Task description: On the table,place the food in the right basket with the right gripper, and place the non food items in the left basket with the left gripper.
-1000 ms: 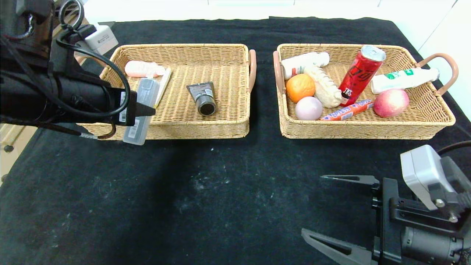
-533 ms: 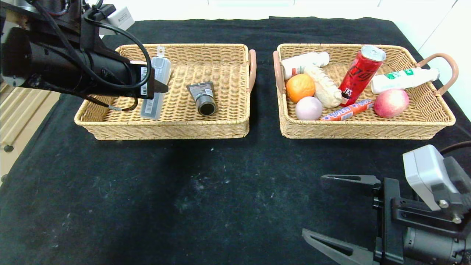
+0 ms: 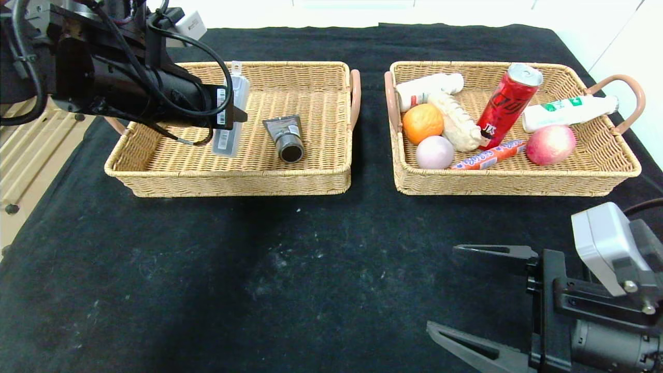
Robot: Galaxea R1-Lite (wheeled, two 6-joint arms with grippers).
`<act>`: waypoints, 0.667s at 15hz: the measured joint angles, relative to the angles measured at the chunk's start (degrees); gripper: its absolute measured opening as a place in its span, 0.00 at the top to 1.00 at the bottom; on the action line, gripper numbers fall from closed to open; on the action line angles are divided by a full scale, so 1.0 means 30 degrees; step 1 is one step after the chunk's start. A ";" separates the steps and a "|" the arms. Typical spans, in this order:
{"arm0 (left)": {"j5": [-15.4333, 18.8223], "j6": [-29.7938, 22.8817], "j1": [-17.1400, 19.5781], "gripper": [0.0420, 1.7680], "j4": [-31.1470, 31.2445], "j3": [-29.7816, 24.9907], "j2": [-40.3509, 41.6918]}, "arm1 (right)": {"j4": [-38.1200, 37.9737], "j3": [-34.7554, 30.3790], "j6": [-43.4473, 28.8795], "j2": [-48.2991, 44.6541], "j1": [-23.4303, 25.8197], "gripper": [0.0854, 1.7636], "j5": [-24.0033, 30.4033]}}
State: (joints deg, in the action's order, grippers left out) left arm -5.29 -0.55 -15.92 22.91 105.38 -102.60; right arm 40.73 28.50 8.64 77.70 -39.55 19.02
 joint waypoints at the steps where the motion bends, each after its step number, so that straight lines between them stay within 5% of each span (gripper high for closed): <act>1: -0.0016 -0.0008 0.0008 0.64 -0.0110 0.0203 -0.0256 | 0.0000 0.0008 -0.0008 -0.0037 0.0000 0.03 0.0000; 4: -0.0037 -0.0130 -0.0028 0.64 -0.0654 0.0670 -0.0898 | -0.0008 0.0024 -0.0008 -0.0102 0.0000 0.03 0.0008; 10: -0.0037 -0.0167 0.0033 0.32 -0.0654 0.0752 -0.1203 | -0.0008 0.0024 -0.0008 -0.0114 0.0008 0.03 0.0008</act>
State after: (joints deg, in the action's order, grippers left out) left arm -5.40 -1.05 -15.82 20.94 107.63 -106.20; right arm 40.70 28.57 8.62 77.36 -39.52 19.04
